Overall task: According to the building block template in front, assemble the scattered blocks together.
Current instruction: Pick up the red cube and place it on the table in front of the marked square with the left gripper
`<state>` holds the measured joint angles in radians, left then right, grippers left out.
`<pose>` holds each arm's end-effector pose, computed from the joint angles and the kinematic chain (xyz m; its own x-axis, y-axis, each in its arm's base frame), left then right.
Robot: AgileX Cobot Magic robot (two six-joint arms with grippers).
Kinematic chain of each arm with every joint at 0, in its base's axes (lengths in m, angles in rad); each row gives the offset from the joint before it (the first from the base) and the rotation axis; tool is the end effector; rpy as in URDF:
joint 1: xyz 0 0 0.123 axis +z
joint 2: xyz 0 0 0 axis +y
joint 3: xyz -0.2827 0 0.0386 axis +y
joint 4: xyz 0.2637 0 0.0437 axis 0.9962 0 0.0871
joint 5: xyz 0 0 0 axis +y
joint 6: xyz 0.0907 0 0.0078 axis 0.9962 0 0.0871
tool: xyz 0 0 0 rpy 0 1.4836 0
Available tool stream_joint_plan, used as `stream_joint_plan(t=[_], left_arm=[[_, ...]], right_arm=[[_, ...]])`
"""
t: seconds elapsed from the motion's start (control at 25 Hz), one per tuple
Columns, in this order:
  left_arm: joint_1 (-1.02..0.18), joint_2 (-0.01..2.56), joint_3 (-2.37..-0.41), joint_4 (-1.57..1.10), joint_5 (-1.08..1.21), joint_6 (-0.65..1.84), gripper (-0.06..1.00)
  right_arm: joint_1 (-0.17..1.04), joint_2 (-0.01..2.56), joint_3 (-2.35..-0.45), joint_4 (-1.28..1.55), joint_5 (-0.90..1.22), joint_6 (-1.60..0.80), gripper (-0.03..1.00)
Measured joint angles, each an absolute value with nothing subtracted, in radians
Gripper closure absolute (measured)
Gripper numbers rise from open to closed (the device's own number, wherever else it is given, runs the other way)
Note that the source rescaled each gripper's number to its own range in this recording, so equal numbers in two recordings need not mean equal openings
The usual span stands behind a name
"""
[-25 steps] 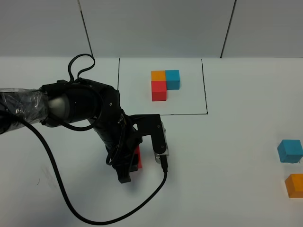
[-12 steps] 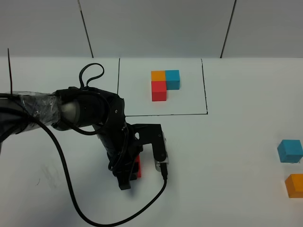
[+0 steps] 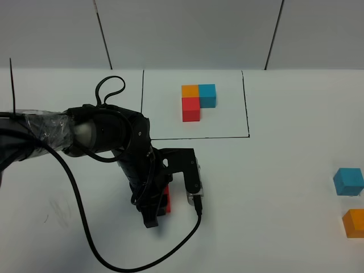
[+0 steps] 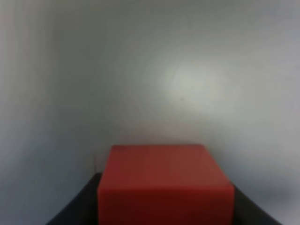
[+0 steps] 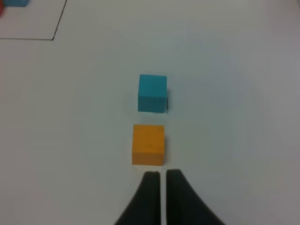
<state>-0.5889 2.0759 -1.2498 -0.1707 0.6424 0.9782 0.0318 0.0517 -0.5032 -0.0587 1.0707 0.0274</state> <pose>0.3266 -0.2293 0.0986 -0.1195 0.9715 -0.2046 0.9873 0.1381 0.0790 0.0163 -0.0042 0.2844 -0.5064 -0.0169 -0.8621 0.0122 0.9996 -0.0267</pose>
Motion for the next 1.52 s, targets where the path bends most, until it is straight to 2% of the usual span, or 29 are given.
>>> stream_joint_plan(t=[0.6, 0.68, 0.96, 1.52], left_arm=[[-0.589, 2.077, -1.250, -0.193, 0.621, 0.978, 0.42], [-0.589, 2.079, -1.250, -0.196, 0.613, 0.975, 0.40], [-0.589, 2.081, -1.252, -0.201, 0.604, 0.931, 0.17], [-0.610, 1.992, -1.253, -0.193, 0.607, 0.895, 0.14]], right_arm=[[0.032, 0.052, -0.503, -0.059, 1.071, 0.027, 0.97], [0.032, 0.052, -0.503, -0.059, 1.071, 0.027, 0.97], [0.032, 0.052, -0.503, -0.059, 1.071, 0.027, 0.97], [0.032, 0.052, -0.503, -0.059, 1.071, 0.028, 0.97]])
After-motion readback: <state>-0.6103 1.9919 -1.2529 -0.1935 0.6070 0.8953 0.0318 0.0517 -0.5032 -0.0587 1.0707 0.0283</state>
